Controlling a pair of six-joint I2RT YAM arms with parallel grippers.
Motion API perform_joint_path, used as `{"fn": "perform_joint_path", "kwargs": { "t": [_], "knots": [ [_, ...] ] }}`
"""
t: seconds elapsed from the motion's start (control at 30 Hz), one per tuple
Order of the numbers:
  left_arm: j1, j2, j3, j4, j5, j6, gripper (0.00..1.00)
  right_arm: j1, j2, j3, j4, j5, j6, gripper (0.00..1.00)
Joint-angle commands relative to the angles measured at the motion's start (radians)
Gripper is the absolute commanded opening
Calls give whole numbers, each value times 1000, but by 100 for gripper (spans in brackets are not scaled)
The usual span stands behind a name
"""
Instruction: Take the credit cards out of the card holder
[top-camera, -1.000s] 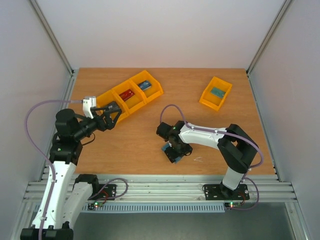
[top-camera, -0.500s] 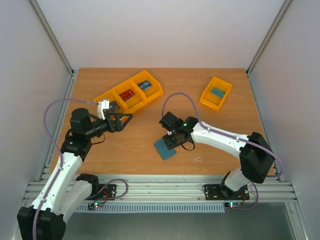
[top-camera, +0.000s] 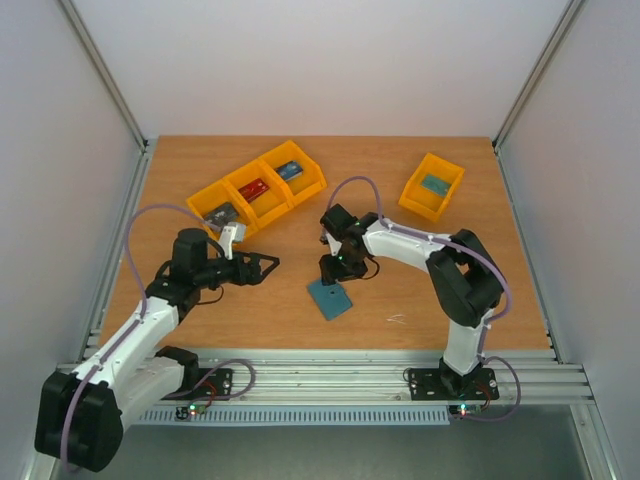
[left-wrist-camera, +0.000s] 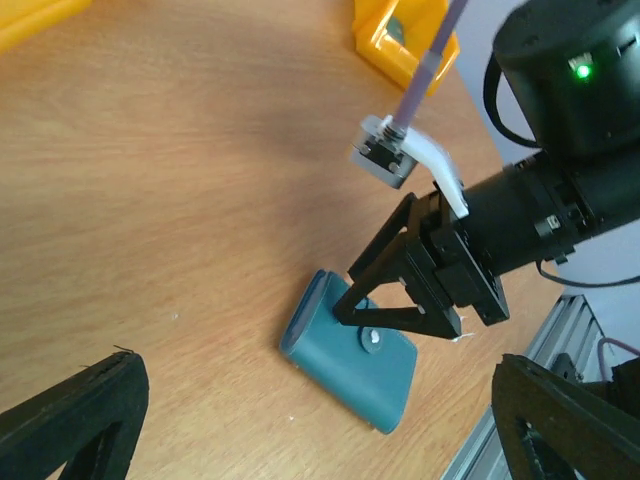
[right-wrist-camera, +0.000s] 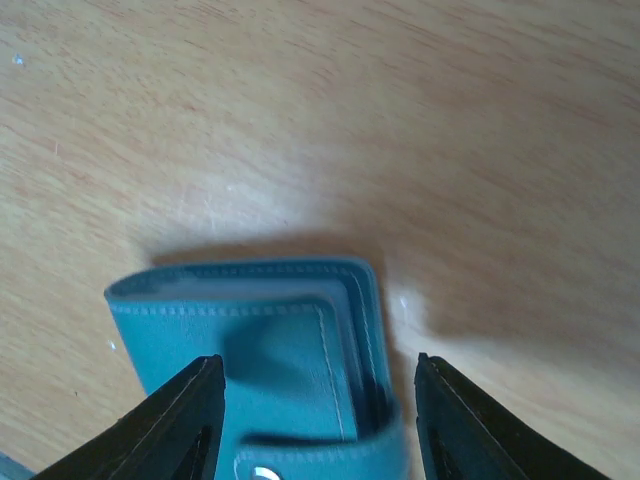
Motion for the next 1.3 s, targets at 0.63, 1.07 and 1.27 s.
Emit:
{"fn": "perform_joint_path", "kwargs": {
  "t": [0.63, 1.07, 1.27],
  "knots": [
    [-18, -5, -47, 60, -53, 81, 96, -40, 138, 78, 42, -143, -45, 1],
    [-19, 23, 28, 87, 83, 141, 97, -124, -118, 18, 172, -374, 3, 1],
    [-18, -11, 91, 31, 145, 183, 96, -125, -224, 50, 151, -384, -27, 1]
  ]
}}
